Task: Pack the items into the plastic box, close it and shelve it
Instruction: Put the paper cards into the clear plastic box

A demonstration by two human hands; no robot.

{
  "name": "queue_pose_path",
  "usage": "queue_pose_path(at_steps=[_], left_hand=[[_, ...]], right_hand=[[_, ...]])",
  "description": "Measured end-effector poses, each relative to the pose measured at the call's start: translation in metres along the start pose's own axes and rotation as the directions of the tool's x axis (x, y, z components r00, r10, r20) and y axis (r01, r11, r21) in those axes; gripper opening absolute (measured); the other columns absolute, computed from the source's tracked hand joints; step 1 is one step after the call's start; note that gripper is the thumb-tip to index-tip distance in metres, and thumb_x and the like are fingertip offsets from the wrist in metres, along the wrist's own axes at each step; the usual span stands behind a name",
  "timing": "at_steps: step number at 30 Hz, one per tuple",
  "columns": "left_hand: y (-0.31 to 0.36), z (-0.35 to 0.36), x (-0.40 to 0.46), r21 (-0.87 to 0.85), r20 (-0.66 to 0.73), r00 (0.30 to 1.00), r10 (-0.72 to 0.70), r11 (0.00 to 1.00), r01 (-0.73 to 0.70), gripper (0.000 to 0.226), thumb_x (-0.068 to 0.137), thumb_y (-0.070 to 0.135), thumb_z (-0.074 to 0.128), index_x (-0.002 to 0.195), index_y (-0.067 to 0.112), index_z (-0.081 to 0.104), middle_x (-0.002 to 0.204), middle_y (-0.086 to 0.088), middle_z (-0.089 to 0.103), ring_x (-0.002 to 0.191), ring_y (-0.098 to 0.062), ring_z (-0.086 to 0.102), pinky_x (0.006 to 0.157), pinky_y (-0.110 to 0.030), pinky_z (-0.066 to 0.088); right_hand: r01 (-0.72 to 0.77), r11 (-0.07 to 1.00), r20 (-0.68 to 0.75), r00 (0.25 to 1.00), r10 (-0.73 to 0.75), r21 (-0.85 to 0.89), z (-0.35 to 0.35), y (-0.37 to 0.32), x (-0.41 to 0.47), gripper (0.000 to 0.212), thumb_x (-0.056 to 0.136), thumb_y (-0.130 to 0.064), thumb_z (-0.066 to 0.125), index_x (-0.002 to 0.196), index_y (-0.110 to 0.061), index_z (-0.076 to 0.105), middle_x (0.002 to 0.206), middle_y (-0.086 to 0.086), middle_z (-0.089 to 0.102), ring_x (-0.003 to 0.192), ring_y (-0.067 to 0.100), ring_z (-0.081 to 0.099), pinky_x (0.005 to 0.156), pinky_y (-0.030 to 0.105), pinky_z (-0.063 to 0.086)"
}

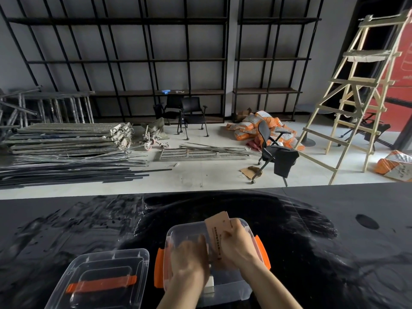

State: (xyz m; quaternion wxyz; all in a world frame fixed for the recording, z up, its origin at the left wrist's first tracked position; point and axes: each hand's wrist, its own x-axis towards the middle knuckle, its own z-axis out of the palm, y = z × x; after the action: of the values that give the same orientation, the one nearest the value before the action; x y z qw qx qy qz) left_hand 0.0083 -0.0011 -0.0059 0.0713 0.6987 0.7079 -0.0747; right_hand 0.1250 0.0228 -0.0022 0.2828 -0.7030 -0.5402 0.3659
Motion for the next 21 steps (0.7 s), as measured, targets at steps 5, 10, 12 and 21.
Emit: queue_pose_path(at_steps=[5,10,12,21], left_hand=[[-0.005,-0.012,-0.005,-0.087,-0.257,0.965,-0.05,0.996,0.028,0.049,0.093,0.023,0.059,0.135,0.018,0.034,0.116,-0.011,0.066,0.105,-0.028,0.064,0.088,-0.037,0.053],[-0.013,-0.023,-0.001,-0.599,-0.429,0.87,-0.242,0.797,-0.074,0.027,0.092,0.022,0.057,0.115,0.025,0.043,0.097,0.005,0.066,0.078,-0.016,0.063,0.061,-0.027,0.044],[-0.012,-0.026,0.002,-0.795,-0.327,0.904,-0.276,0.597,-0.105,0.025,0.095,0.022,0.056,0.119,0.018,0.051,0.109,0.005,0.067,0.087,-0.012,0.062,0.073,-0.026,0.049],[-0.015,-0.014,-0.002,-0.54,-0.342,0.933,-0.115,0.836,-0.095,0.025,0.095,0.018,0.047,0.112,0.021,0.065,0.096,0.003,0.07,0.079,-0.006,0.062,0.075,-0.024,0.053]], right_hand=[[-0.022,0.987,0.014,1.0,0.02,0.16,-0.004,-0.002,-0.01,0.027,0.088,-0.018,0.048,0.114,-0.02,0.057,0.114,0.005,0.058,0.102,0.026,0.063,0.088,0.042,0.056],[-0.106,0.894,0.039,0.994,0.099,0.435,-0.008,0.002,-0.015,0.018,0.091,-0.016,0.049,0.097,-0.028,0.062,0.109,0.002,0.057,0.092,0.023,0.068,0.075,0.046,0.064],[-0.175,0.858,0.127,0.983,0.129,0.483,-0.008,-0.003,-0.015,0.017,0.095,-0.016,0.05,0.103,-0.025,0.062,0.11,0.01,0.061,0.092,0.027,0.07,0.073,0.045,0.065],[-0.042,0.946,-0.028,0.998,0.054,0.321,-0.011,-0.003,-0.013,0.021,0.09,-0.011,0.047,0.103,-0.016,0.062,0.104,0.011,0.066,0.087,0.026,0.068,0.065,0.037,0.06]])
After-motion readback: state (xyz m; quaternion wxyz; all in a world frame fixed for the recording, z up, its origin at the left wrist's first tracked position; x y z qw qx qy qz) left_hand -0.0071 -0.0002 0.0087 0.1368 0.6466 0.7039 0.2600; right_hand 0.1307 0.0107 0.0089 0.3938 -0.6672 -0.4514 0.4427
